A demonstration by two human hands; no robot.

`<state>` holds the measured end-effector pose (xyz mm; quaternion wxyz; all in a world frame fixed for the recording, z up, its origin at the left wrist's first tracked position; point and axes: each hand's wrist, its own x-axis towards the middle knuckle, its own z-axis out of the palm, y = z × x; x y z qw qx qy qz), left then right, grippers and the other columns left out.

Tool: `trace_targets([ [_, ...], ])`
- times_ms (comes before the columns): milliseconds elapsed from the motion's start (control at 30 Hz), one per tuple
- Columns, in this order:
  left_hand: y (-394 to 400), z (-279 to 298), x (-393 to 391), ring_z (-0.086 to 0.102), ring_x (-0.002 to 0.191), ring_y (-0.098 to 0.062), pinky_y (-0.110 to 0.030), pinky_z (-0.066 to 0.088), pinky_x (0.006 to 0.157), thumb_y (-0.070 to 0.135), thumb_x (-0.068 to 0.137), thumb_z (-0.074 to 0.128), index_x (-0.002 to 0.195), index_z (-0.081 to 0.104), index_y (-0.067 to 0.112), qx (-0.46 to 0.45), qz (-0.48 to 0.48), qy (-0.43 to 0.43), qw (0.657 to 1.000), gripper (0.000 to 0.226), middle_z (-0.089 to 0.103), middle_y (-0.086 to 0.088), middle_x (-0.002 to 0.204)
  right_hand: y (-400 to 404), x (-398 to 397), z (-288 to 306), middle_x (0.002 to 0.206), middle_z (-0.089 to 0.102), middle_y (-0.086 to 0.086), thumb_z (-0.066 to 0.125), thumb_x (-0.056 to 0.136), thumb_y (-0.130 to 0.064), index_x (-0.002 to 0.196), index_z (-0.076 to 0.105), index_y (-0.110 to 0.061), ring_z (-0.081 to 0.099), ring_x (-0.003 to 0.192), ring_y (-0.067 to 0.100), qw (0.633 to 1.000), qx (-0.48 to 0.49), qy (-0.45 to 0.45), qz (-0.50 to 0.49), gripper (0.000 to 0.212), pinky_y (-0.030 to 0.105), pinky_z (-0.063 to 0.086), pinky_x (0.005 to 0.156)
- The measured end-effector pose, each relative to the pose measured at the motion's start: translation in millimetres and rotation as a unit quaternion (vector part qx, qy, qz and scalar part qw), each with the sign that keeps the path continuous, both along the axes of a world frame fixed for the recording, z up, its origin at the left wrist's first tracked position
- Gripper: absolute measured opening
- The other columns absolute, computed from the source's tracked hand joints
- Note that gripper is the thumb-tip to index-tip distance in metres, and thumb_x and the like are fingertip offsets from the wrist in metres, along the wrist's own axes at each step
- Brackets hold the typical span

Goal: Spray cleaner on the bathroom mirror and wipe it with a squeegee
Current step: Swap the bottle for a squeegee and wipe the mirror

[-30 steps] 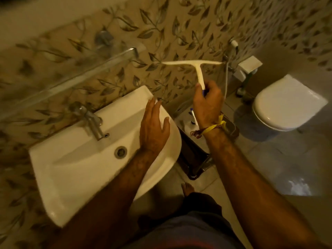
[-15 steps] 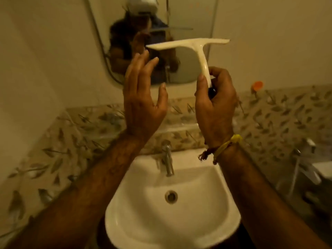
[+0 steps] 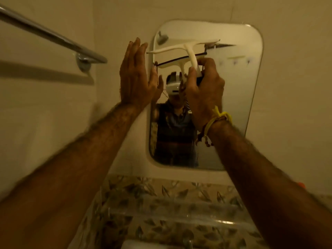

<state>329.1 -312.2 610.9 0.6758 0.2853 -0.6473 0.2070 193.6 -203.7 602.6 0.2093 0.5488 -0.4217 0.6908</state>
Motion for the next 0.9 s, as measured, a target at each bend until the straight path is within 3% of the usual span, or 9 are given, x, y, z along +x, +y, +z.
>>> trace_targets([
  [100, -28, 16, 6, 0.03, 0.151, -0.03, -0.038, 0.026, 0.124, 0.026, 0.098, 0.053, 0.151, 0.041, 0.005, -0.003, 0.002, -0.01, 1.0, 0.059, 0.037, -0.014, 0.16, -16, -7, 15, 0.083, 0.066, 0.006, 0.05, 0.094, -0.023, 0.119, 0.053, -0.019, 0.066, 0.069, 0.019, 1.0, -0.008, 0.018, -0.006, 0.025, 0.039, 0.059, 0.061],
  [200, -60, 22, 14, 0.029, 0.151, -0.027, -0.04, 0.027, 0.124, 0.024, 0.099, 0.052, 0.154, 0.039, 0.008, 0.001, 0.015, -0.026, 1.0, 0.059, 0.037, -0.012, 0.161, -27, -20, 17, 0.085, 0.067, 0.005, 0.049, 0.093, -0.027, 0.124, 0.053, -0.023, 0.065, 0.067, 0.015, 0.999, -0.044, 0.024, -0.018, 0.031, 0.032, 0.057, 0.059],
  [333, -106, 12, 7, 0.011, 0.157, -0.021, -0.048, 0.012, 0.128, 0.035, 0.105, 0.033, 0.16, 0.024, 0.014, 0.048, 0.018, -0.039, 0.998, 0.06, 0.02, -0.006, 0.169, -53, -25, 31, 0.106, 0.067, 0.012, 0.051, 0.099, -0.021, 0.136, 0.048, -0.014, 0.067, 0.084, 0.022, 0.995, -0.061, 0.062, -0.043, 0.038, 0.039, 0.06, 0.073],
  [433, -137, -6, -2, 0.007, 0.158, -0.022, -0.048, 0.005, 0.129, 0.039, 0.106, 0.027, 0.162, 0.019, 0.012, 0.004, 0.096, -0.026, 0.995, 0.062, 0.015, -0.006, 0.17, -74, -19, 51, 0.105, 0.067, 0.013, 0.047, 0.101, -0.021, 0.139, 0.045, -0.013, 0.067, 0.086, 0.026, 0.993, -0.056, 0.098, -0.035, 0.039, 0.044, 0.058, 0.075],
  [533, -145, -5, -2, 0.008, 0.158, -0.022, -0.044, 0.002, 0.129, 0.04, 0.105, 0.026, 0.162, 0.02, 0.013, -0.013, 0.114, -0.025, 0.993, 0.063, 0.016, -0.006, 0.17, -93, -10, 62, 0.106, 0.067, 0.014, 0.045, 0.102, -0.021, 0.142, 0.045, -0.015, 0.066, 0.086, 0.028, 0.989, -0.068, 0.114, -0.056, 0.041, 0.043, 0.056, 0.078],
  [633, -142, -5, -2, 0.006, 0.158, -0.023, -0.044, 0.001, 0.129, 0.039, 0.105, 0.026, 0.162, 0.019, 0.011, -0.003, 0.135, -0.03, 0.99, 0.064, 0.014, -0.008, 0.17, -108, -2, 61, 0.103, 0.065, 0.015, 0.045, 0.101, -0.02, 0.146, 0.042, -0.017, 0.054, 0.077, 0.018, 0.984, -0.069, 0.118, -0.114, 0.045, 0.028, 0.044, 0.068],
  [700, -141, -3, -3, 0.006, 0.158, -0.024, -0.046, 0.001, 0.129, 0.039, 0.104, 0.027, 0.162, 0.018, 0.01, -0.003, 0.132, -0.033, 0.991, 0.065, 0.013, -0.009, 0.17, -115, -1, 57, 0.095, 0.063, 0.013, 0.044, 0.101, -0.02, 0.148, 0.039, -0.017, 0.044, 0.07, 0.016, 0.978, -0.07, 0.124, -0.153, 0.047, 0.027, 0.036, 0.061],
  [833, -145, -6, -3, 0.005, 0.158, -0.023, -0.048, 0.004, 0.129, 0.039, 0.104, 0.028, 0.162, 0.019, 0.01, -0.014, 0.145, -0.028, 0.989, 0.065, 0.012, -0.008, 0.17, -120, -8, 45, 0.074, 0.046, 0.004, 0.045, 0.101, -0.017, 0.151, 0.031, -0.017, 0.039, 0.056, 0.015, 0.966, -0.035, 0.147, -0.211, 0.052, 0.019, 0.022, 0.047],
  [900, -146, -6, -4, 0.005, 0.158, -0.022, -0.049, 0.006, 0.129, 0.038, 0.104, 0.027, 0.162, 0.019, 0.01, -0.017, 0.147, -0.026, 0.989, 0.064, 0.012, -0.007, 0.17, -117, -13, 25, 0.068, 0.046, 0.003, 0.05, 0.1, -0.014, 0.15, 0.033, -0.014, 0.038, 0.051, 0.012, 0.969, -0.018, 0.147, -0.199, 0.053, 0.013, 0.02, 0.047],
])
